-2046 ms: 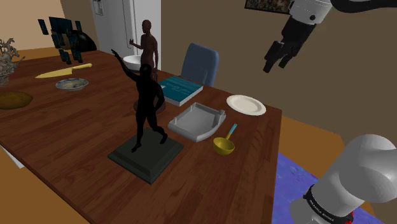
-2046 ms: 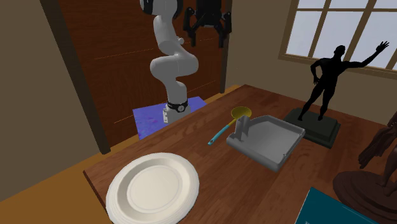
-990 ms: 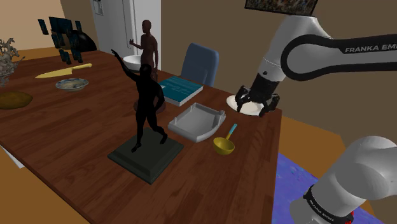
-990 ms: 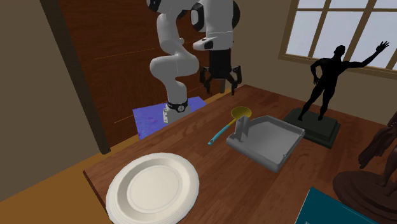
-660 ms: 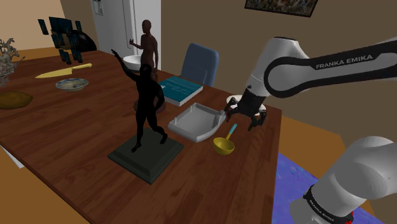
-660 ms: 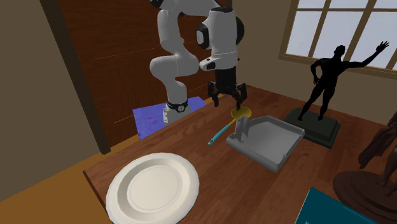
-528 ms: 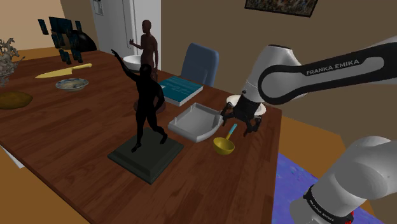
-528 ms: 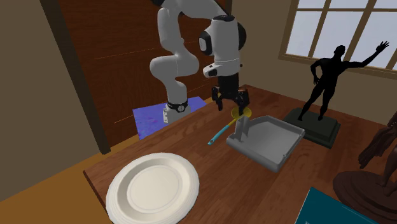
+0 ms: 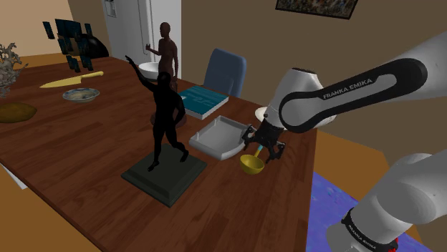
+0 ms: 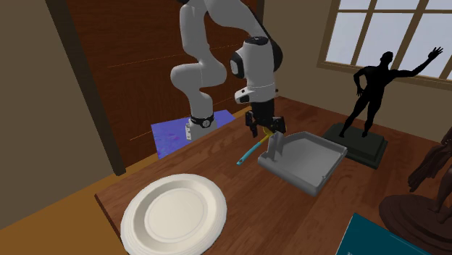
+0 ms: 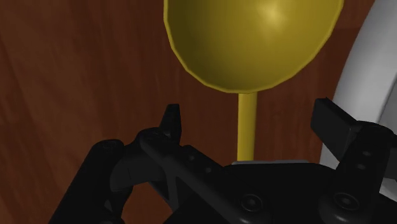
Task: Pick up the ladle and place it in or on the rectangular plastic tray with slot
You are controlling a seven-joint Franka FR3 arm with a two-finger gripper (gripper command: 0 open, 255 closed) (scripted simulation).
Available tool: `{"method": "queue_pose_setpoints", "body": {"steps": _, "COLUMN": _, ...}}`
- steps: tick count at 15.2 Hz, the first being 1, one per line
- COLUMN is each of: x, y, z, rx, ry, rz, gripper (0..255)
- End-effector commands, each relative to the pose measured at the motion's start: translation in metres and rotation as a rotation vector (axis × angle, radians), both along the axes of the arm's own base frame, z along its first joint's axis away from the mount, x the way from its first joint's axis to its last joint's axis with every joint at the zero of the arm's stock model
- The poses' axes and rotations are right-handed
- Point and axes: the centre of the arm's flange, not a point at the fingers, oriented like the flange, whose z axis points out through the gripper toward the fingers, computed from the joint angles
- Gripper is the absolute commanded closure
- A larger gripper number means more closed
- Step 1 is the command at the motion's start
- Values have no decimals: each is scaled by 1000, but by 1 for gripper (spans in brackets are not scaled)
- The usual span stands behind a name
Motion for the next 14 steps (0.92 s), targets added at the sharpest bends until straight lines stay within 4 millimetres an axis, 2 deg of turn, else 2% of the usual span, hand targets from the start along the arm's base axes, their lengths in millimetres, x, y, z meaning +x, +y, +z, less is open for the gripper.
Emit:
{"method": "queue_pose_setpoints", "body": {"steps": 1, "x": 1, "y": 1, "z": -8, "rx": 0, "ry": -1, "rz": -1, "gripper": 0}}
{"method": "queue_pose_setpoints", "body": {"steps": 8, "x": 1, "y": 1, "z": -8, "rx": 0, "ry": -1, "rz": -1, "gripper": 0}}
{"method": "queue_pose_setpoints", "body": {"steps": 9, "x": 1, "y": 1, "z": -8, "rx": 0, "ry": -1, "rz": -1, "gripper": 255}}
{"method": "queue_pose_setpoints", "body": {"steps": 14, "x": 1, "y": 1, "z": -8, "rx": 0, "ry": -1, "rz": -1, "gripper": 255}}
